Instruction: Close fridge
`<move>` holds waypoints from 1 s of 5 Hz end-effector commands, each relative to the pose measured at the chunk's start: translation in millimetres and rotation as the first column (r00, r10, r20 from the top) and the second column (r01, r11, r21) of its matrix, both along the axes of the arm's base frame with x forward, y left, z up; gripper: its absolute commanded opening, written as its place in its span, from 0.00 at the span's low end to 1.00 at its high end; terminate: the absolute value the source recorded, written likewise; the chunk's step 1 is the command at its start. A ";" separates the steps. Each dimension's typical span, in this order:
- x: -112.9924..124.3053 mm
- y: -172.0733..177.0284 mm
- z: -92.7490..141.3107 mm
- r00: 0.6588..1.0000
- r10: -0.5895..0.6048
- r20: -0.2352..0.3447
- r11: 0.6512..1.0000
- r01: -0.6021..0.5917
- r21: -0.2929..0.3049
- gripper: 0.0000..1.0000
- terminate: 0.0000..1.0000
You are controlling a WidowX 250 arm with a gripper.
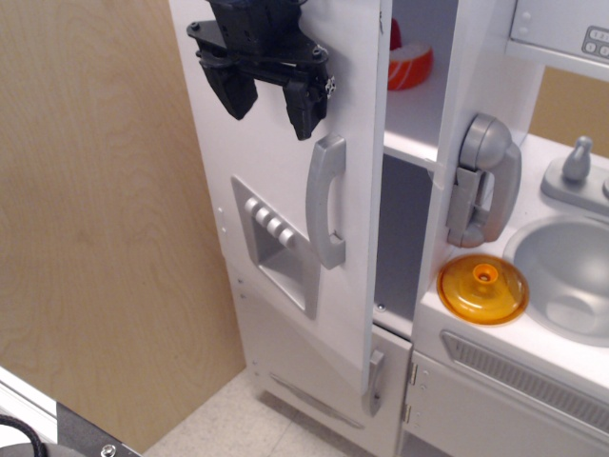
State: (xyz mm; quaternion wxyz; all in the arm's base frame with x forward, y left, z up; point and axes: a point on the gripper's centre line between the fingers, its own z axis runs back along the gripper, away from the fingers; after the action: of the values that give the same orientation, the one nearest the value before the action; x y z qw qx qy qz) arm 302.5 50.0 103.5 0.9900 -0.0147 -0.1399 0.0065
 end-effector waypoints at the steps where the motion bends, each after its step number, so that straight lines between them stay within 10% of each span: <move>1: 21.8 5.3 18.9 0.997 0.025 0.066 1.000 -0.025 0.000 1.00 0.00; 5: 44.7 -1.4 16.6 0.993 0.081 0.089 0.997 -0.082 0.006 1.00 0.00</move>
State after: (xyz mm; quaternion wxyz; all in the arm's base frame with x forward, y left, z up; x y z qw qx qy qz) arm 340.2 43.4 102.8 0.9861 -0.0084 -0.1586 0.0488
